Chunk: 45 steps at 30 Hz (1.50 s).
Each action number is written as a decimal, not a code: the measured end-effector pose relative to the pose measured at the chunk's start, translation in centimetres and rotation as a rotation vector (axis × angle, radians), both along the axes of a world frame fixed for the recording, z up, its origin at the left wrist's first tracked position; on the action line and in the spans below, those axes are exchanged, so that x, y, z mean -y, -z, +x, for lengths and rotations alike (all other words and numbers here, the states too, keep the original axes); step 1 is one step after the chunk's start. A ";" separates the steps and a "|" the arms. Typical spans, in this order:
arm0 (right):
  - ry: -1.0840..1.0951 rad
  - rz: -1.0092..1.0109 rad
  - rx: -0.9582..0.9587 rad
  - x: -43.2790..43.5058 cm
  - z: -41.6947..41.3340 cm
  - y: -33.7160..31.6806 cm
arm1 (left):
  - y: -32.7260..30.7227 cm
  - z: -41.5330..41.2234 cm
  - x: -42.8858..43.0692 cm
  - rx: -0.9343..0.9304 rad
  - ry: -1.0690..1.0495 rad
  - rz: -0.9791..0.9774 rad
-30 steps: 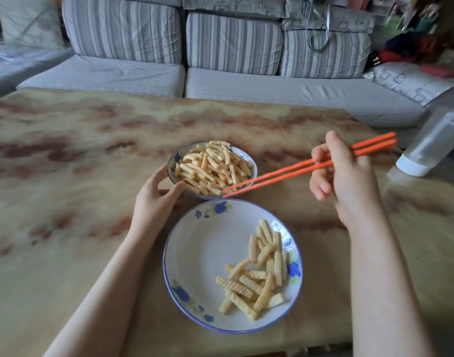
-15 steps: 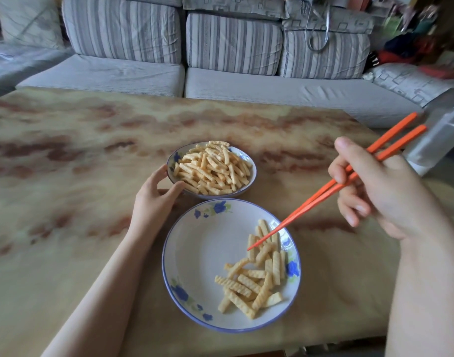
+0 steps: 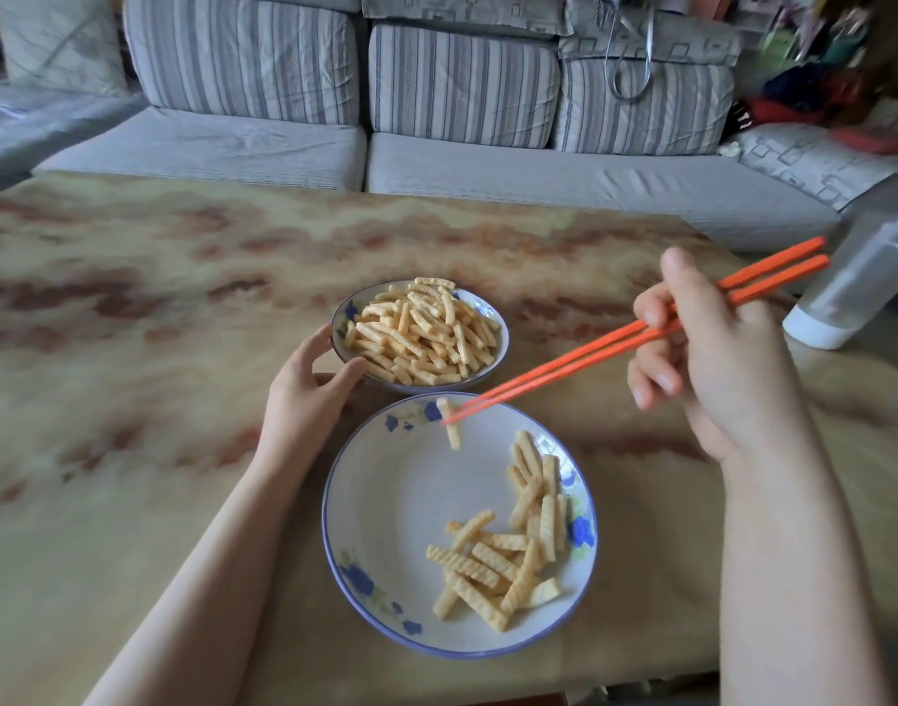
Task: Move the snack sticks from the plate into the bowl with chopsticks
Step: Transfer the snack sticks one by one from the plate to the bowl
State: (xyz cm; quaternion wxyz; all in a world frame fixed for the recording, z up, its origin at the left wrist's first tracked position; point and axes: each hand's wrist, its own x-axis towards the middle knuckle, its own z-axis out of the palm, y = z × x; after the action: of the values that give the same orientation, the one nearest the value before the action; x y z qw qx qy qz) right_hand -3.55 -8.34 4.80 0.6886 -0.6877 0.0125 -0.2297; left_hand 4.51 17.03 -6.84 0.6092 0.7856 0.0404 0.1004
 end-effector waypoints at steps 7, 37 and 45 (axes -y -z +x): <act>0.207 0.289 0.147 -1.3 1.5 0.6 | 0.0 0.0 0.1 -0.007 -0.002 -0.014; 0.097 -0.008 0.077 -0.4 0.9 0.6 | -0.1 0.0 0.0 -0.010 -0.008 -0.011; 0.047 -0.189 0.078 0.2 -1.5 -0.8 | 0.0 0.0 -0.1 -0.011 0.001 0.001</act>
State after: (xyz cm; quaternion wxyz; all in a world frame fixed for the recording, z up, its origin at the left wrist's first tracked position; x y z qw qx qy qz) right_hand -5.09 -8.58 5.62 0.6149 -0.7397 -0.0200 -0.2726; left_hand 4.48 17.12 -6.83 0.6086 0.7865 0.0432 0.0958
